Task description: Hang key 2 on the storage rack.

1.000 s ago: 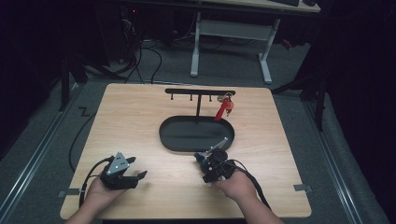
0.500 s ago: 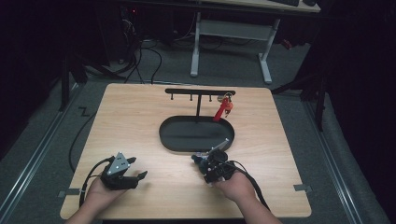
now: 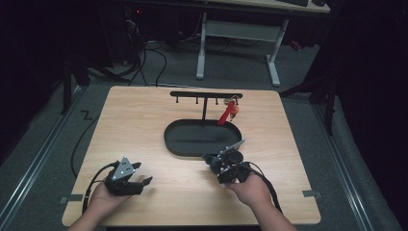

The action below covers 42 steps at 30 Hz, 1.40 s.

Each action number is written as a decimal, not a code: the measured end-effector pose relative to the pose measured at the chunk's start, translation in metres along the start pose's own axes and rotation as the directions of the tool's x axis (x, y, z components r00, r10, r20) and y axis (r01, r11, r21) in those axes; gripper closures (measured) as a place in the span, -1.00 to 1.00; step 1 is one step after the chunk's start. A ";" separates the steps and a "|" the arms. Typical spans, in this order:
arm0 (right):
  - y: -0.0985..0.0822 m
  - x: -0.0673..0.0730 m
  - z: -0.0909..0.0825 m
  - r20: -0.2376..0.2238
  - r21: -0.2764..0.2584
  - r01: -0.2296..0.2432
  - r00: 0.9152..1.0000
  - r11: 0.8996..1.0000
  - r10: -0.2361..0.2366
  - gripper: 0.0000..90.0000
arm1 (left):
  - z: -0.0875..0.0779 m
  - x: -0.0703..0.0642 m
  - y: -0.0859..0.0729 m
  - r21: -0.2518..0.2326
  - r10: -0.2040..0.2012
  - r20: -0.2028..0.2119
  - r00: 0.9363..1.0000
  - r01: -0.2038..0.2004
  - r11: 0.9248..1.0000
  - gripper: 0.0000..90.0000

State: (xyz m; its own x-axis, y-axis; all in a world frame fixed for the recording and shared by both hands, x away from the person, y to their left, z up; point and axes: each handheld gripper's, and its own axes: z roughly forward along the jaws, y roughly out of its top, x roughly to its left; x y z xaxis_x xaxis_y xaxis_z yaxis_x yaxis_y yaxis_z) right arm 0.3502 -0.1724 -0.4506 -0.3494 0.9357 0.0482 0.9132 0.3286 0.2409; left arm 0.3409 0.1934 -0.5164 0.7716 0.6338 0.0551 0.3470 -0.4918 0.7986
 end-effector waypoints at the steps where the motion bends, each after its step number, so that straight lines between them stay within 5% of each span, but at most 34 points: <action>1: 0.001 -0.001 -0.004 -0.002 -0.006 -0.004 1.000 1.000 0.004 0.04 | 0.000 0.000 0.000 -0.001 0.000 0.000 1.000 0.000 1.000 -0.32; 24: 0.027 -0.022 -0.063 0.060 -0.064 -0.007 0.998 0.998 0.011 0.04 | 0.001 0.001 0.000 0.009 0.005 0.008 1.000 -0.005 1.000 -0.32; 42: 0.050 -0.022 -0.089 0.074 -0.089 0.002 0.997 0.996 0.005 0.04 | 0.000 0.002 0.001 0.007 0.004 0.006 1.000 -0.004 1.000 -0.33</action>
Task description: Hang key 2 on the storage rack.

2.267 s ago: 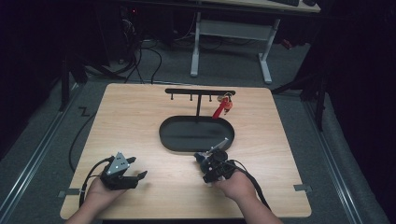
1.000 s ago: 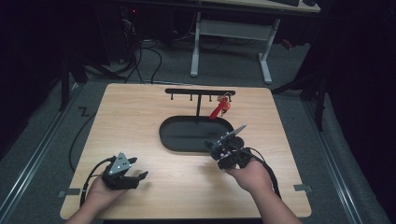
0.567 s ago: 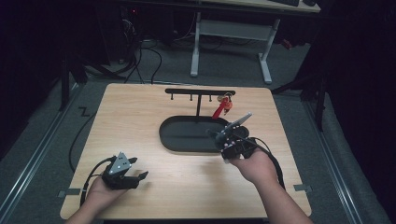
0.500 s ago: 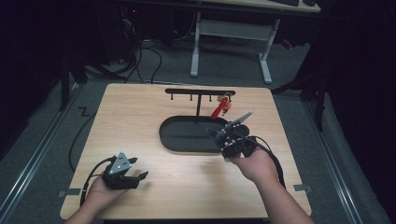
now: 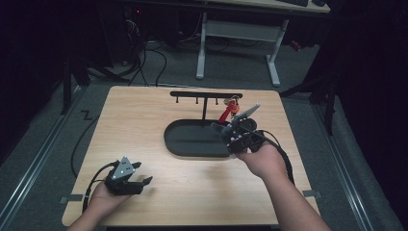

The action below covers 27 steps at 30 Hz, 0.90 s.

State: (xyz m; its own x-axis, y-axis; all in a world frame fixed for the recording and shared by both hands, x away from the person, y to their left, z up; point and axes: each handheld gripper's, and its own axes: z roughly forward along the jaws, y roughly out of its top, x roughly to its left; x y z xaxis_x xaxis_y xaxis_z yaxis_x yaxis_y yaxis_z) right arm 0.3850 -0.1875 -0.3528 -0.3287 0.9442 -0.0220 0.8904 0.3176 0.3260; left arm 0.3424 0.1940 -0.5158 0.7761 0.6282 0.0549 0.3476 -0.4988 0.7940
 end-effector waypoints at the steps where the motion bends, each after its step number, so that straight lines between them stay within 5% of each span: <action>1: 0.002 0.000 -0.001 0.004 -0.004 0.009 1.000 1.000 -0.009 0.04 | 0.000 0.000 0.000 -0.001 0.000 0.000 1.000 0.000 1.000 -0.33; 27: 0.036 0.000 -0.016 0.015 -0.030 0.011 1.000 0.999 -0.010 0.04 | 0.000 0.000 0.000 0.001 0.002 0.000 1.000 -0.002 1.000 -0.33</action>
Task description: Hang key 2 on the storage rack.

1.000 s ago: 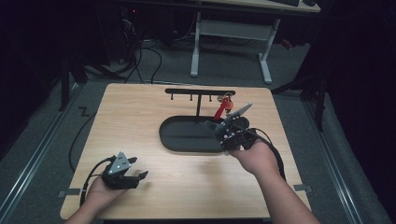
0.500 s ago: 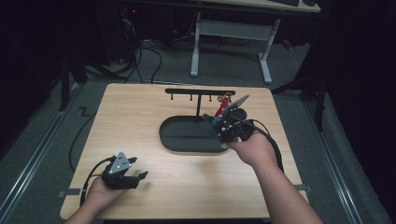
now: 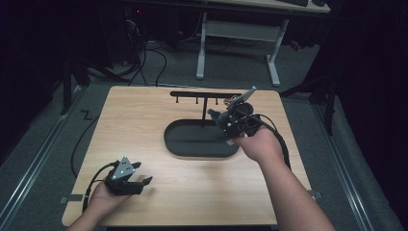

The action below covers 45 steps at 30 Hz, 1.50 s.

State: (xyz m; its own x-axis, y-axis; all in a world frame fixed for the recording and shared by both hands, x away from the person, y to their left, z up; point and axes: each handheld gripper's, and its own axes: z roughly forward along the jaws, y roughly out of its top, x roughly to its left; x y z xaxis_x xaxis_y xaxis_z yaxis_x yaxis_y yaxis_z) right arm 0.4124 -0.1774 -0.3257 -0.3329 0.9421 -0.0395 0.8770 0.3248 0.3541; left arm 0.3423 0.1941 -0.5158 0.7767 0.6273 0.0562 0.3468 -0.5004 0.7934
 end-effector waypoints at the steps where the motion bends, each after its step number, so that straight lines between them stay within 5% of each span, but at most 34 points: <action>1: 0.001 0.000 0.000 -0.003 -0.004 -0.006 1.000 1.000 0.006 0.04 | 0.000 0.000 0.000 0.000 0.001 -0.001 1.000 -0.001 1.000 -0.33; 15: 0.015 0.004 -0.004 -0.010 -0.039 -0.004 1.000 0.999 0.004 0.04 | 0.000 0.000 0.000 0.003 0.005 0.000 1.000 -0.005 1.000 -0.33; 27: 0.025 -0.003 -0.004 0.041 -0.054 -0.026 0.999 0.998 0.028 0.04 | 0.000 0.000 0.000 0.004 0.006 -0.001 1.000 -0.006 1.000 -0.33; 45: 0.012 -0.004 0.038 0.029 0.006 -0.028 0.999 1.000 0.027 0.04 | 0.001 -0.001 0.000 0.012 0.011 0.004 1.000 -0.011 1.000 -0.33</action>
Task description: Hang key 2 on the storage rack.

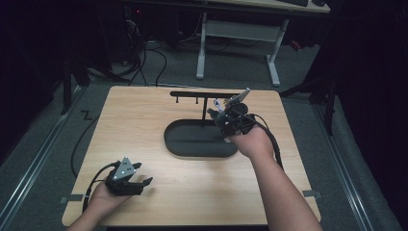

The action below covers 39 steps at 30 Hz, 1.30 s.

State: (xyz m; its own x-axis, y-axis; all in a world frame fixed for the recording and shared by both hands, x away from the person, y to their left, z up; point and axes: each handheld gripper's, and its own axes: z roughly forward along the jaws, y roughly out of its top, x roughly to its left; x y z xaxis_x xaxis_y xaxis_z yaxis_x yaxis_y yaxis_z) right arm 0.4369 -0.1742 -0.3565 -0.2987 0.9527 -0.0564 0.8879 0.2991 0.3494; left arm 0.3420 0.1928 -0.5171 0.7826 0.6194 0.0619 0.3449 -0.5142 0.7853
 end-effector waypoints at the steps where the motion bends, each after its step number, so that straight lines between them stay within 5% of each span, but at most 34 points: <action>1: 0.000 0.001 0.003 -0.001 0.001 0.000 1.000 1.000 0.000 0.04 | 0.000 0.000 0.000 0.000 0.001 0.000 1.000 -0.001 1.000 -0.33; 15: 0.008 0.004 0.034 -0.021 0.003 -0.019 1.000 1.000 0.019 0.01 | 0.001 0.000 -0.001 0.005 0.005 -0.001 1.000 -0.005 1.000 -0.33; 22: 0.012 0.005 0.043 -0.039 -0.022 -0.027 0.999 0.999 0.026 -0.19 | 0.002 0.000 -0.001 0.006 0.007 0.001 1.000 -0.007 1.000 -0.33; 39: 0.009 0.005 0.037 -0.043 -0.051 -0.037 0.998 0.998 0.035 -0.21 | 0.002 -0.001 0.000 0.011 0.009 0.003 1.000 -0.009 1.000 -0.33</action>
State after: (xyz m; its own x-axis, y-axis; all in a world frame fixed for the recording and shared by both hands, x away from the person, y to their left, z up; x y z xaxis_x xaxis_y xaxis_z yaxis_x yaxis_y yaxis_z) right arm 0.4565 -0.1650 -0.3885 -0.2824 0.9593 -0.0038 0.8796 0.2605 0.3981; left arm 0.3423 0.1915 -0.5185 0.7872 0.6130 0.0672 0.3434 -0.5262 0.7779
